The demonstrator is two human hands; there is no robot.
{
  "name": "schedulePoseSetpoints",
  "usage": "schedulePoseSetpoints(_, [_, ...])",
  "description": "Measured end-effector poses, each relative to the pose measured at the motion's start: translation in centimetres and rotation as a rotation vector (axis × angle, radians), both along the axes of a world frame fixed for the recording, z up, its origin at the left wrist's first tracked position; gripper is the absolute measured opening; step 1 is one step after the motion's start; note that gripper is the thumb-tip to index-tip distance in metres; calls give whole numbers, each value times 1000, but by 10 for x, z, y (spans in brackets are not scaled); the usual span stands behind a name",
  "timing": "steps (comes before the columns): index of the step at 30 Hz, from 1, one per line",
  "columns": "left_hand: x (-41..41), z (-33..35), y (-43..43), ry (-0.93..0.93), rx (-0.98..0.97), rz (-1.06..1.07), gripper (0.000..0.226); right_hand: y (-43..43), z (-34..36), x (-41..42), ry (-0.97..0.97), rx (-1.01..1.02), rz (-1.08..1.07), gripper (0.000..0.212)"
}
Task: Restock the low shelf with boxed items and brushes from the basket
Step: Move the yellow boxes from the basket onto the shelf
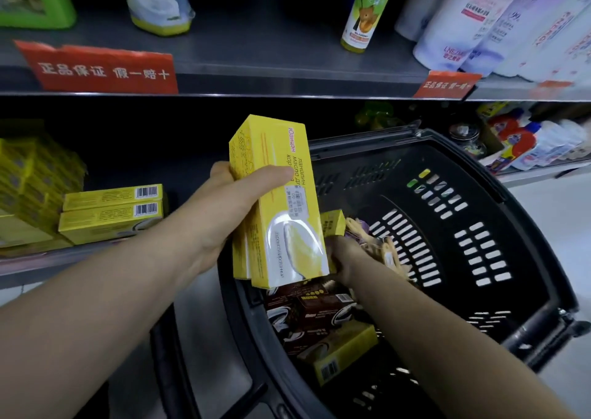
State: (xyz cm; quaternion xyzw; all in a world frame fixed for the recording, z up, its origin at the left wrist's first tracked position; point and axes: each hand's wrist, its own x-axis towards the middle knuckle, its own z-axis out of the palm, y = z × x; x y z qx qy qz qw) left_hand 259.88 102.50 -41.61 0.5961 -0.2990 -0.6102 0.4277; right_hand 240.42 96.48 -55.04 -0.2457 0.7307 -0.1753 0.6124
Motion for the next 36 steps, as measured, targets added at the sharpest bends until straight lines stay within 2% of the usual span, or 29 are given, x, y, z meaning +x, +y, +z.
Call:
schedulePoseSetpoints(2, [2,2,3,10,31,-11,92,4,36,-7,-2,-93,5,7])
schedulePoseSetpoints(4, [8,4,8,29,66,-11,93,17,76,-13,-45,-207,25,17])
schedulePoseSetpoints(6, [16,7,14,43,86,-26,92,37,118,-14,-31,-385,97,26])
schedulePoseSetpoints(8, [26,10,22,67,83,-24,88,58,157,-8,17,-593,228,22])
schedulePoseSetpoints(10, [35,14,33,115,75,6,80,78,188,7,180,-832,422,25])
schedulePoseSetpoints(13, [48,20,51,243,71,104,67,103,206,41,558,-1157,761,43])
schedulePoseSetpoints(16, [65,22,67,279,27,245,67,122,204,82,742,-1311,944,60])
schedulePoseSetpoints(18, [78,23,79,246,5,343,75,131,200,107,711,-1283,1035,67])
schedulePoseSetpoints(23, [109,17,103,264,-24,452,76,133,191,151,197,-1076,1070,55])
schedulePoseSetpoints(25, [120,11,107,254,-23,476,75,126,191,164,72,-984,1069,57])
schedulePoseSetpoints(27, [130,6,107,229,-27,496,75,114,190,174,23,-865,1064,75])
schedulePoseSetpoints(29, [138,2,104,220,-23,495,76,99,185,186,-7,-644,1041,102])
schedulePoseSetpoints(30, [141,-1,103,217,-17,490,76,91,181,192,-19,-539,1035,106])
schedulePoseSetpoints(31, [145,-4,100,208,-3,489,77,83,176,197,-56,-460,1043,95])
schedulePoseSetpoints(33, [151,-13,97,190,33,501,83,66,164,208,-146,-381,1094,44])
schedulePoseSetpoints(34, [154,-18,97,188,59,500,86,58,158,215,-164,-355,1083,25])
schedulePoseSetpoints(35, [157,-24,97,186,97,501,89,47,151,223,-140,-328,1054,22])
schedulePoseSetpoints(36, [159,-32,98,181,145,509,91,35,143,229,-76,-306,1017,29])
